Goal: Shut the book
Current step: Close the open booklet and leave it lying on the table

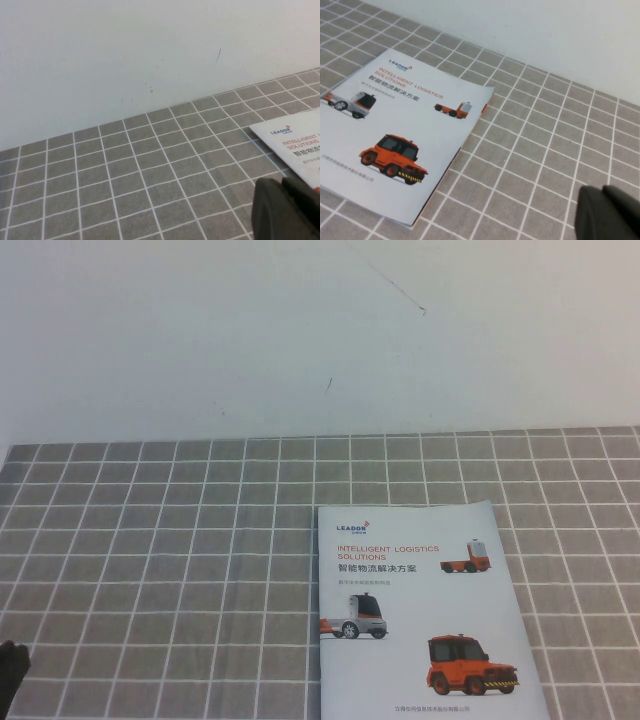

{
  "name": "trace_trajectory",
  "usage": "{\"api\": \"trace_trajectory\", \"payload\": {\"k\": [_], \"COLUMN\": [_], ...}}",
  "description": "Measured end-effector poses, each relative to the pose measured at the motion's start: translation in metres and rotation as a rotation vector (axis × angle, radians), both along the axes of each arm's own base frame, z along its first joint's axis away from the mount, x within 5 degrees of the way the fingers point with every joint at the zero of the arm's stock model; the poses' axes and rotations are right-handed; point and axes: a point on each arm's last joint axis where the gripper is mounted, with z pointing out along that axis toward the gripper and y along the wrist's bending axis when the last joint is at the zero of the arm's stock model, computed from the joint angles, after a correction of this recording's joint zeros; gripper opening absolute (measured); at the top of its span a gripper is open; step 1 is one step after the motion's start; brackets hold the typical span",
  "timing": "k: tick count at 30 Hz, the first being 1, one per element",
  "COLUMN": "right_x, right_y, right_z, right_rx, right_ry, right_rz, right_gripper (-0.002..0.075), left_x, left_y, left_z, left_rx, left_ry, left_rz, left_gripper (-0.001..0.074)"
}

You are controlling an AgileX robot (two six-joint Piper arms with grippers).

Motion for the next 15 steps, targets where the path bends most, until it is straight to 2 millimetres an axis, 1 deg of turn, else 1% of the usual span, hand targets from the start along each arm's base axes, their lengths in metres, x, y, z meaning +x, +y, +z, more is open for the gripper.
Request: {"api": "trace_trajectory", "payload": {"k": [6,15], "right_x": [0.0000,0.0000], "right_y": [0.0000,0.0000], "right_z": [0.0000,0.0000], "right_rx": [0.002,0.002], "right_ry": [0.000,0.000], "right_rz": [-0.001,-0.001], "right_gripper": [-0.0003,-0.0003], "left_x": [-0.0004,-0.0016], "left_y": [-0.0005,-0.0015], "left_z": [-0.0034,-0.0091], "left_rx": [-0.003,0.036], "left_ry": [0.028,0.072], "left_rz": [-0.005,-0.025], "left_gripper": [-0.0004,-0.0004]}}
